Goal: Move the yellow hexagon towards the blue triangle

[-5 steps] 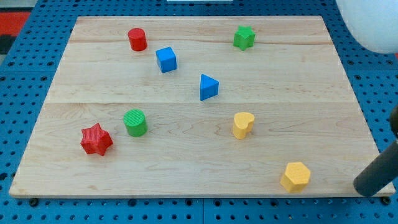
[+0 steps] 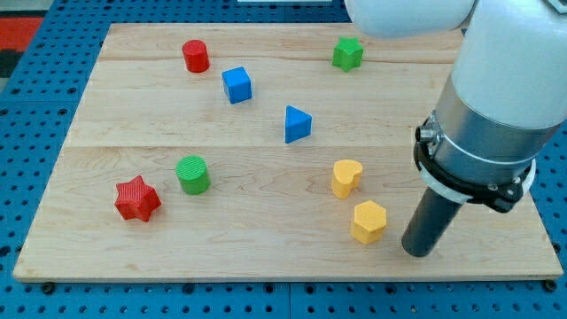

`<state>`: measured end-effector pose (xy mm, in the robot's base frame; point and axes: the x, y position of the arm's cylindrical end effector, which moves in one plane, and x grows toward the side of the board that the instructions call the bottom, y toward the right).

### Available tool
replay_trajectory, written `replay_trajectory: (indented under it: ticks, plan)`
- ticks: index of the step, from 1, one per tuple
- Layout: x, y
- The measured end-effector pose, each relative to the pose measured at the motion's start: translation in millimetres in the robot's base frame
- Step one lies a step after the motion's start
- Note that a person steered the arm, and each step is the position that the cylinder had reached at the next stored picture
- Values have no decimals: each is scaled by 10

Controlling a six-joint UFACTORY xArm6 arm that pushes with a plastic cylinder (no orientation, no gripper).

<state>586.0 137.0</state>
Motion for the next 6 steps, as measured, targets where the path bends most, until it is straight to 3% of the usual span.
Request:
replay_trajectory:
  ticks: [2,4,5,6]
  plan:
    - [-345,-870]
    - [-961,-1375]
    - [-1160,-620]
    - [-1576,-314]
